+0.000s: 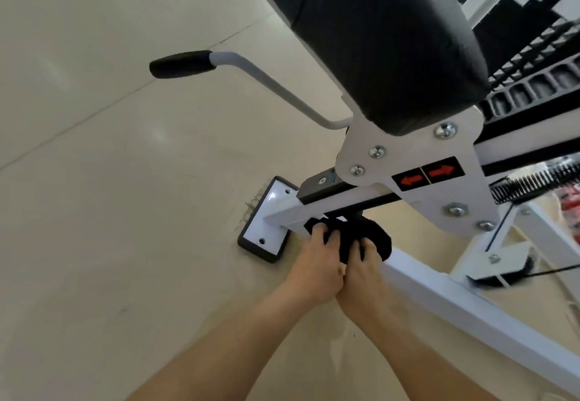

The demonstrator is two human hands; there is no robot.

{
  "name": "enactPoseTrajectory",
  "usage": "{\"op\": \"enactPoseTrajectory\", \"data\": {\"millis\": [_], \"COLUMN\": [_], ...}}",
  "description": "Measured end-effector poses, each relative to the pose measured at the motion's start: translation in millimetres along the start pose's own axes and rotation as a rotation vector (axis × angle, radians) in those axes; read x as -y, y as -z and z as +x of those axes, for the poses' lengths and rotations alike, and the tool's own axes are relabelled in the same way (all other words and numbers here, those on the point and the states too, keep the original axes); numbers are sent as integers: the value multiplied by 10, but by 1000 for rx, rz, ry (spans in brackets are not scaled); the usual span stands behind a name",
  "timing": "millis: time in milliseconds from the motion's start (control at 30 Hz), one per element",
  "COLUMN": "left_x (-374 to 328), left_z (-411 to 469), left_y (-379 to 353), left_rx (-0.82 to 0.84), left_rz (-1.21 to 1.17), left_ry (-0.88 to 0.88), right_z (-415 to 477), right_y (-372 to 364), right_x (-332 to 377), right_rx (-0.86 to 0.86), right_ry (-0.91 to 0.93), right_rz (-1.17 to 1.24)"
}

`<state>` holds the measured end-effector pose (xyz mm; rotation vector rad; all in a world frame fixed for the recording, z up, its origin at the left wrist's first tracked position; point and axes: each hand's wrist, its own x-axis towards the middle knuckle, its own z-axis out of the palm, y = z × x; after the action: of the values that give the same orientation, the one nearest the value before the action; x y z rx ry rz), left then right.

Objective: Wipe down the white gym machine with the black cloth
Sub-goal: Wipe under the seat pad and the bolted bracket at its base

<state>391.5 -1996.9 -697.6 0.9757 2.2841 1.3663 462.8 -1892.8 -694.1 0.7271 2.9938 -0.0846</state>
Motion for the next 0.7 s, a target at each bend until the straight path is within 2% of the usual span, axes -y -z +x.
{"op": "enactPoseTrajectory", "data": {"millis": [200, 300, 367, 433, 567, 700], "left_x": [330, 666, 905, 967, 1081, 1127], "left_z": [48, -14, 9, 17, 26, -92], "left_y": [142, 437, 635, 739, 568, 549], "left_rx": [-88, -53, -119, -123, 51, 39], "left_rz": [372, 606, 734, 771, 779, 738], "left_ry": [-103, -3, 99, 151, 161, -26], "right_z": [31, 3, 103, 214, 323, 483], "right_y": [87, -22, -108, -133, -195, -197], "right_x": [284, 487, 675, 854, 988, 995], "right_rx": [90, 233, 256, 275, 407, 461], "right_ry": [159, 257, 281, 223, 120, 52], "right_rz": [66, 50, 39, 49, 152, 174]}}
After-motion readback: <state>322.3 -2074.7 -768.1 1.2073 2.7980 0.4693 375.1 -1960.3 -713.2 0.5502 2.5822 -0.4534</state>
